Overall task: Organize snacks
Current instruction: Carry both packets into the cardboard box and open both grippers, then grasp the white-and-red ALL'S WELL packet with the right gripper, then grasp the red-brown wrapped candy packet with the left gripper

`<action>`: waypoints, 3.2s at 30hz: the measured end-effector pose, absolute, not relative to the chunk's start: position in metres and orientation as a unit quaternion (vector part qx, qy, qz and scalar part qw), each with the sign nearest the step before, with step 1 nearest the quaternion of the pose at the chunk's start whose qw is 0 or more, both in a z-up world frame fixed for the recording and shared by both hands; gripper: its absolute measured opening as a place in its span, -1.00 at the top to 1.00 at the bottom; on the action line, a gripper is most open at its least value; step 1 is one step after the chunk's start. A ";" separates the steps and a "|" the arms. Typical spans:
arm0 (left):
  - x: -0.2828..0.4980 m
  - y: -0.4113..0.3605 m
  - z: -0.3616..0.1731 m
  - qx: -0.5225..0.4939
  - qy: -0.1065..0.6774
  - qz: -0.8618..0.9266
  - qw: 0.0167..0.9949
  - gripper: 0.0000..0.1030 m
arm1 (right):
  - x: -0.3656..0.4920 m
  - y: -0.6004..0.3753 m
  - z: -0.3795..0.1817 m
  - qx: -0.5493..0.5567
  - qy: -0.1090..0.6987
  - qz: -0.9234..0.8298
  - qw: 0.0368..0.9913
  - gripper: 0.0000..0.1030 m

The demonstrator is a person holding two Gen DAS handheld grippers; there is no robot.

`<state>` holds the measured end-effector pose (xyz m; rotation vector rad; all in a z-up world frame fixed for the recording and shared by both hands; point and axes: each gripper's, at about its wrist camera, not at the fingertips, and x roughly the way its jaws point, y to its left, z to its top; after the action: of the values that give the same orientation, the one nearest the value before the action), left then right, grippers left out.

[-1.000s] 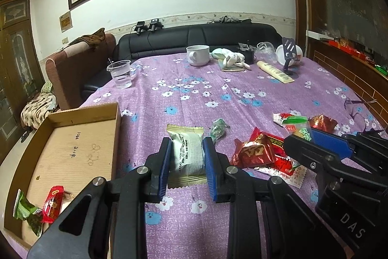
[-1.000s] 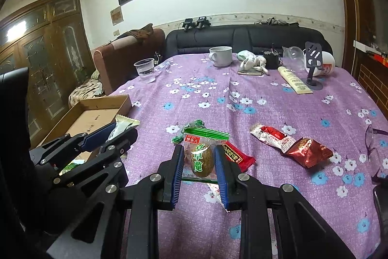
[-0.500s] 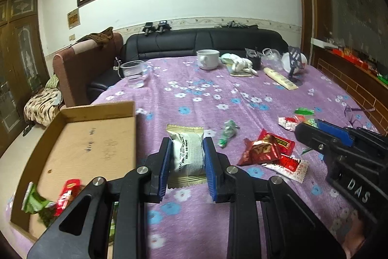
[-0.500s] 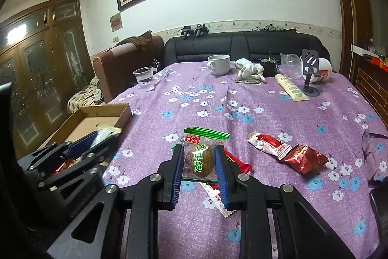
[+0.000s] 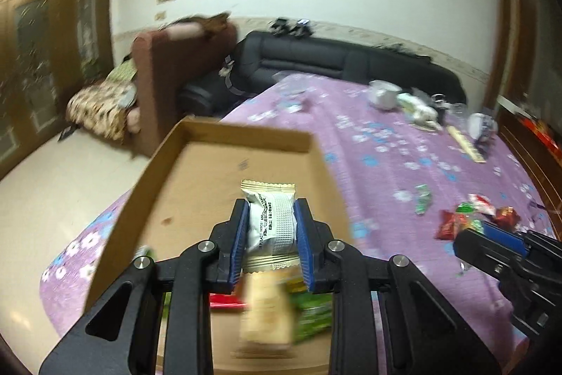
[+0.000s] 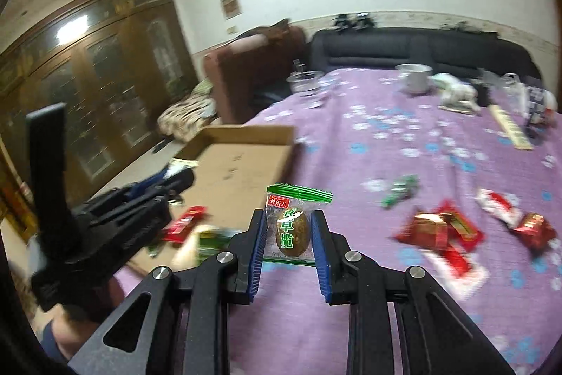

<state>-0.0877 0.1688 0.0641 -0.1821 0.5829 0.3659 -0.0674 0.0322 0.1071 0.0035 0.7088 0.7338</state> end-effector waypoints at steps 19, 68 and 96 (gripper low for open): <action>-0.090 0.209 0.030 -0.126 0.322 0.197 0.917 0.53 | -0.056 0.119 0.054 -0.029 0.374 0.386 0.842 0.48; -0.021 0.055 0.065 -0.062 0.398 -0.020 0.915 -0.07 | 0.029 -0.095 0.043 0.017 0.465 0.242 0.851 0.14; 0.057 -0.017 0.032 0.019 0.451 -0.049 0.891 -0.18 | 0.039 -0.145 0.046 0.159 0.470 0.168 0.852 0.47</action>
<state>0.0572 -0.0174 0.0325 0.0398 0.9354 -0.1017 0.0388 -0.1452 0.0461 0.3337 0.9896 0.3543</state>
